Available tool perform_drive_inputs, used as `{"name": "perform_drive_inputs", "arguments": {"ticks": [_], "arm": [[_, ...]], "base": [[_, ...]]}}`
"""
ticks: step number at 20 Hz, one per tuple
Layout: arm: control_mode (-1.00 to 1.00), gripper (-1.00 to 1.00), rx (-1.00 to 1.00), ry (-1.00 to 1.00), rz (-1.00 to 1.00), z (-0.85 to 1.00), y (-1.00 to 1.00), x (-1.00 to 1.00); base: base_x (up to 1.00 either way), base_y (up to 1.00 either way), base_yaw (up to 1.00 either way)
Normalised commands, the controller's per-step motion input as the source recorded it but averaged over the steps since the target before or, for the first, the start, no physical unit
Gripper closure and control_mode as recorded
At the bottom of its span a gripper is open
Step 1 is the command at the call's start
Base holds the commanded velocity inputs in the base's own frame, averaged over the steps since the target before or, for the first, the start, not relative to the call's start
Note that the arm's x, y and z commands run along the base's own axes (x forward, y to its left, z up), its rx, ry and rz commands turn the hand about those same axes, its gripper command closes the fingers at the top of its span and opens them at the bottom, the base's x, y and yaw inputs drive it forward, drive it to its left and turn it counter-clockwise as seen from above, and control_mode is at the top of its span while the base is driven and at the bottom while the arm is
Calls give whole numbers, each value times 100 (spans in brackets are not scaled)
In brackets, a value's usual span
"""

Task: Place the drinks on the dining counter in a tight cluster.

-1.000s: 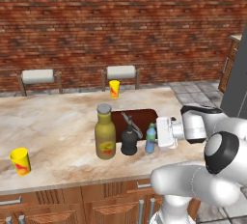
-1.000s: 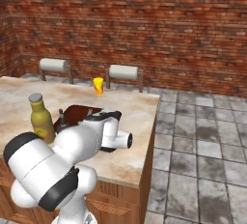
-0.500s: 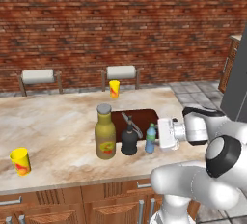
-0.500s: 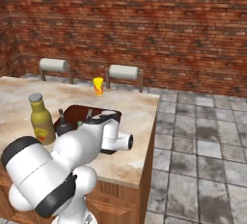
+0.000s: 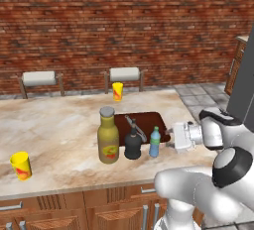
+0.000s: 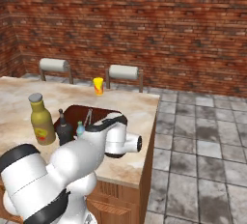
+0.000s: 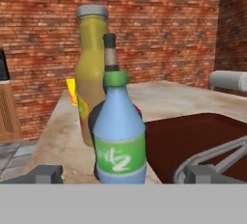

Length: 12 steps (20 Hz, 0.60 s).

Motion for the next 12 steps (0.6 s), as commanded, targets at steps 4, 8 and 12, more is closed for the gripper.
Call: {"name": "perform_drive_inputs", "arguments": {"ticks": [4, 8, 12], "arm": [[-100, -100, 0, 7, -10, 31, -4, -47], [-100, -100, -9, 9, -8, 43, 0, -47], [-100, -100, -11, 6, -11, 46, 0, -50]], "base": [[0, 0, 0], [0, 0, 0], [0, 0, 0]]}}
